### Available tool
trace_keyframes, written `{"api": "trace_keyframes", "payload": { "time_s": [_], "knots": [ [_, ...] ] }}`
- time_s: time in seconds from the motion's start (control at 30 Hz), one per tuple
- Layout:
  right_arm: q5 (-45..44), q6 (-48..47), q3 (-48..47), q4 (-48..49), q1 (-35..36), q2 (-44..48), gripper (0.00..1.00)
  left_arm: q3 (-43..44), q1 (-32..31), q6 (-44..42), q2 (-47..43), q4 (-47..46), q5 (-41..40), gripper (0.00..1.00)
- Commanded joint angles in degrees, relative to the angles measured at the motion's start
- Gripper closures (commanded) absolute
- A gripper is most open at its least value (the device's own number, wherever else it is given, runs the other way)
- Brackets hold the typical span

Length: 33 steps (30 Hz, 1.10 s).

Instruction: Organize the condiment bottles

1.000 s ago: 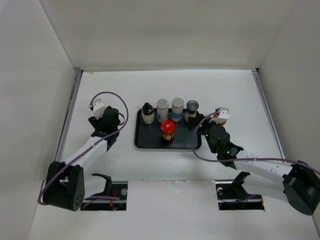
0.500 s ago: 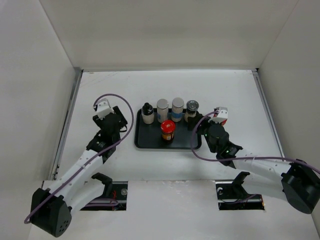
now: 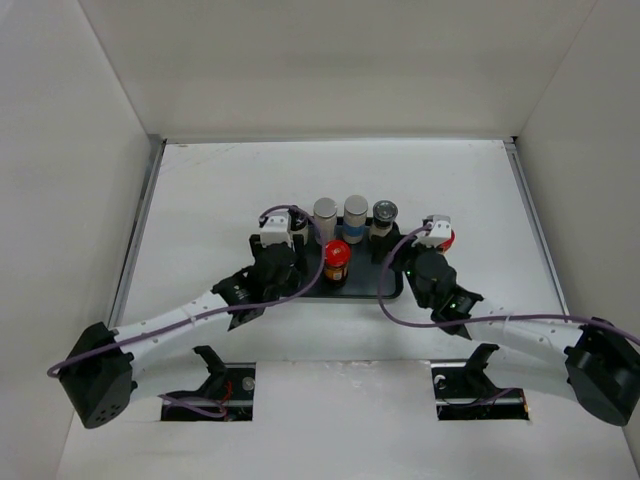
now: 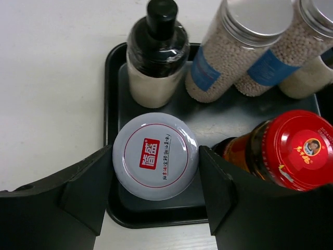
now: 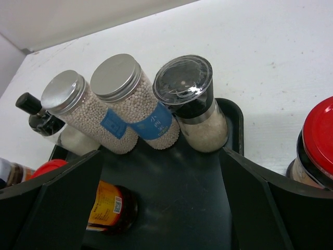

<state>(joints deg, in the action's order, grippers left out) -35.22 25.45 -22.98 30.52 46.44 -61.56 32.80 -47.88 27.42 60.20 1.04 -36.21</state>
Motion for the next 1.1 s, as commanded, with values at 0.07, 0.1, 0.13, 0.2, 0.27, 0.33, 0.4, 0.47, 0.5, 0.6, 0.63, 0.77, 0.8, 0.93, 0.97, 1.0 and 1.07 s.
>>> {"api": "trace_keyframes", "payload": {
  "time_s": [0.07,0.1,0.13,0.2,0.27,0.33,0.4,0.47,0.5,0.6,0.63,0.77,0.8,0.93,0.97,1.0,1.07],
  "knots": [
    [-0.72,-1.37,-2.24,3.67,1.24,1.88,0.22,2.45,-2.08,0.35,3.07,-9.92,-1.41,0.65],
    [-0.99,-1.46,-2.24,3.41,1.24,1.97,0.33,2.62,-2.43,0.44,4.03,-9.48,-1.24,0.65],
    [-0.99,-1.55,-2.24,2.97,1.24,1.97,0.45,2.62,-2.70,0.27,4.83,-9.13,-1.41,0.64],
    [-0.99,-1.55,-2.42,2.79,1.24,2.14,0.61,1.93,-3.23,0.27,6.23,-9.30,-2.02,0.64],
    [-0.99,-2.07,-2.59,2.61,1.51,2.67,0.67,1.13,-3.49,0.53,7.29,-10.00,-2.46,0.64],
    [-1.08,-2.42,-2.59,2.61,1.51,3.37,0.68,0.60,-3.67,0.62,7.82,-10.44,-3.60,0.63],
    [-1.16,-2.34,-2.51,2.61,1.51,3.73,0.63,0.34,-4.19,0.62,7.91,-10.27,-4.83,0.62],
    [-1.51,-2.51,-2.51,2.61,1.51,3.99,0.47,-0.27,-4.63,0.53,7.56,-10.09,-5.63,0.60],
    [-1.95,-2.60,-2.51,2.61,1.59,4.34,0.35,-0.54,-4.72,0.62,7.30,-10.09,-5.72,0.57],
    [-3.18,-3.65,-3.47,1.74,1.68,5.31,0.07,-1.07,-4.72,0.62,5.81,-10.18,-6.07,0.34],
    [-3.53,-4.18,-3.99,0.95,1.68,5.48,0.03,-1.24,-4.72,0.44,4.93,-10.53,-6.50,0.27],
    [-5.20,-4.80,-6.89,-4.58,1.68,6.62,0.00,-1.68,-4.20,-0.17,0.54,-11.58,-7.56,0.12],
    [-5.73,-4.80,-7.77,-6.25,1.68,7.06,0.00,-1.77,-3.76,-0.43,-0.60,-12.02,-7.22,0.10],
    [-9.32,-4.89,-10.67,-12.23,1.68,8.56,0.00,-2.38,-1.48,-2.81,-5.18,-15.44,-6.95,0.05],
    [-10.64,-4.97,-11.38,-13.72,1.68,8.74,0.00,-3.00,-0.43,-2.81,-6.40,-16.76,-6.95,0.05],
    [-12.05,-5.06,-12.17,-15.65,1.42,9.00,0.00,-3.78,0.71,-2.64,-7.46,-18.42,-6.95,0.05],
    [-14.86,-5.59,-13.75,-19.78,0.11,9.27,0.00,-6.33,3.35,-2.11,-8.96,-22.73,-6.86,0.06]
  ]
}}
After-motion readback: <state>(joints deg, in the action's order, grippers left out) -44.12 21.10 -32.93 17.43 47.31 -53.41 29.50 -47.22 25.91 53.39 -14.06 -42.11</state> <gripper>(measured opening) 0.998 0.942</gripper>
